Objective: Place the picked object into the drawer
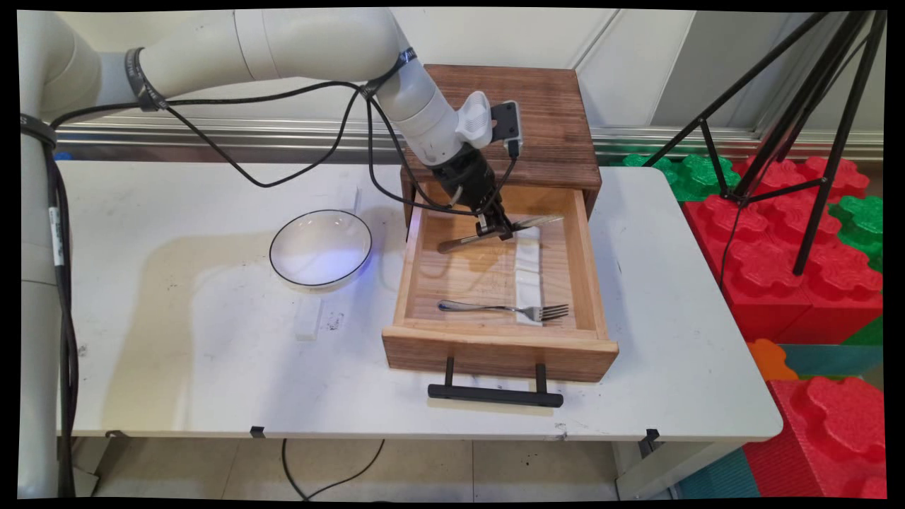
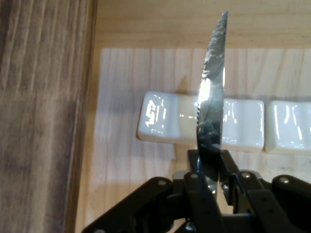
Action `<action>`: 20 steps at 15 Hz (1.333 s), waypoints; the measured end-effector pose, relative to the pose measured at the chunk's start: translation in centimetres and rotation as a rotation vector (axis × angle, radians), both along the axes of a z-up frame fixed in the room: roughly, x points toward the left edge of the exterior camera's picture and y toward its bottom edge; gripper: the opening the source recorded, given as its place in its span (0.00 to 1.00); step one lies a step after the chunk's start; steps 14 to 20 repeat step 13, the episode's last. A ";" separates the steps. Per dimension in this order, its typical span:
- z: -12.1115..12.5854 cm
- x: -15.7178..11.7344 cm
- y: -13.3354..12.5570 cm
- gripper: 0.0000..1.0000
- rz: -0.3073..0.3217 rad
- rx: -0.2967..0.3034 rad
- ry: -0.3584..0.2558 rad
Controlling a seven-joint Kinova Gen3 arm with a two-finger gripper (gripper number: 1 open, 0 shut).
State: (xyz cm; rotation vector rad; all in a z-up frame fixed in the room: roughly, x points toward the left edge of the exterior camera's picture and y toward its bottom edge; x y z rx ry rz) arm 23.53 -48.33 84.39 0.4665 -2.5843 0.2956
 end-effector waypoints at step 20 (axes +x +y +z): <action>-2.3 -0.2 -0.4 1.00 -0.036 0.004 0.014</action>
